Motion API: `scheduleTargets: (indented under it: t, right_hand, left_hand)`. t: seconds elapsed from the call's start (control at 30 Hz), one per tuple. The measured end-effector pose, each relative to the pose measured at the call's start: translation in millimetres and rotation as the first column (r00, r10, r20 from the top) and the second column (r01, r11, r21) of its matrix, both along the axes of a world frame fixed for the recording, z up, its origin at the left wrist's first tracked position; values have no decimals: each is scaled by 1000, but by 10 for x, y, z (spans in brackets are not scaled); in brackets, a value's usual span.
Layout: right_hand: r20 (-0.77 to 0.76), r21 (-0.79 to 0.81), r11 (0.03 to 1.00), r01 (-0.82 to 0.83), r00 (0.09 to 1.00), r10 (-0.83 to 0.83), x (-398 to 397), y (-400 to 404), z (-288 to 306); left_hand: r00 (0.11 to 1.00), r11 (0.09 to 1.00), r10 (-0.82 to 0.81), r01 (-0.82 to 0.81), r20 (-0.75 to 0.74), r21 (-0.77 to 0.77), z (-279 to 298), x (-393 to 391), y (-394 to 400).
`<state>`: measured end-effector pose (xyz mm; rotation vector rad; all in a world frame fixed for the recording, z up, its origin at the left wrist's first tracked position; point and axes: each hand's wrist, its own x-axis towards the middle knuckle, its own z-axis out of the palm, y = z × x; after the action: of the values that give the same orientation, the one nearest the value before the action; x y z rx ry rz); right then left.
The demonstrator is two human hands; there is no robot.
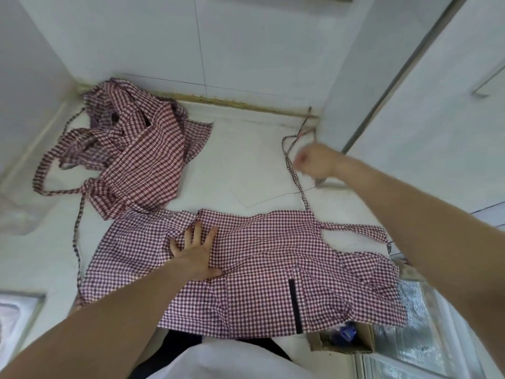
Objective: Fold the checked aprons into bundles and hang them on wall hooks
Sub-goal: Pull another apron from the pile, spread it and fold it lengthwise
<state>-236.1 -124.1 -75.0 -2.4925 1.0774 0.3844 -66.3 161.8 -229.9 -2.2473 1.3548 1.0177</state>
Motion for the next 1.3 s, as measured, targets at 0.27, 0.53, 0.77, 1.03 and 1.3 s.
scheduleTargets:
  t: [0.27, 0.53, 0.77, 1.03, 1.3]
  right_hand:
    - [-130, 89, 987, 134, 984, -122, -1152, 775, -1318]
    - [-237, -133, 921, 365, 891, -387, -1458, 703, -1430]
    - [16, -27, 962, 270, 963, -270, -790, 1073, -1482]
    - [-80, 70, 930, 362, 931, -356, -567, 1054, -1495]
    - [-115, 59, 900, 432, 898, -424, -455, 1058, -1497]
  left_hand:
    - [1000, 1000, 4, -4, 2, 3, -13, -27, -68]
    - [994, 902, 6, -51, -106, -428, -23, -48, -227]
    - [798, 714, 579, -398, 166, -576, 73, 445, -20]
    - [493, 424, 868, -802, -66, -421, 20, 1097, 266]
    - [716, 634, 676, -686, -174, -358, 216, 1293, 181]
